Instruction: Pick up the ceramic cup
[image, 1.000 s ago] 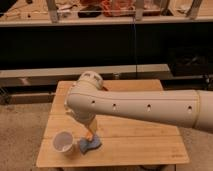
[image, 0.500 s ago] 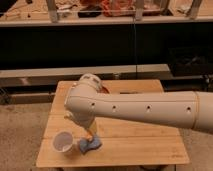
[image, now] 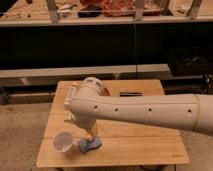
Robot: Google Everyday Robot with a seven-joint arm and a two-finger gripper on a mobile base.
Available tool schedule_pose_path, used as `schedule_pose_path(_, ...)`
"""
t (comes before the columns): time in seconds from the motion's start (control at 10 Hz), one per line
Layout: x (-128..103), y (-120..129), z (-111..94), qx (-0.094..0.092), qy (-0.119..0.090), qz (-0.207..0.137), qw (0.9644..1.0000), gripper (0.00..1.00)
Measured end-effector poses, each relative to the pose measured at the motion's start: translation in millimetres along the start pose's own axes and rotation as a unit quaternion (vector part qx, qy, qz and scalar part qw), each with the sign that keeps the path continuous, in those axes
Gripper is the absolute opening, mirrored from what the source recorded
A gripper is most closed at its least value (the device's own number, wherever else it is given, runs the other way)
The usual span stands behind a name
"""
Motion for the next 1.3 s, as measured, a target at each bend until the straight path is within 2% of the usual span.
schedule_pose_path(0.6,-8,3,17,0.004,-0.013,-0.058,0.9982,0.8)
schedule_pose_path(0.9,-11,1,26,0.001,-0.017,-0.08,0.9966,0.8)
schedule_pose_path(1.3,-13,-1,38,0.0,-0.025,-0.091,0.9955,0.8)
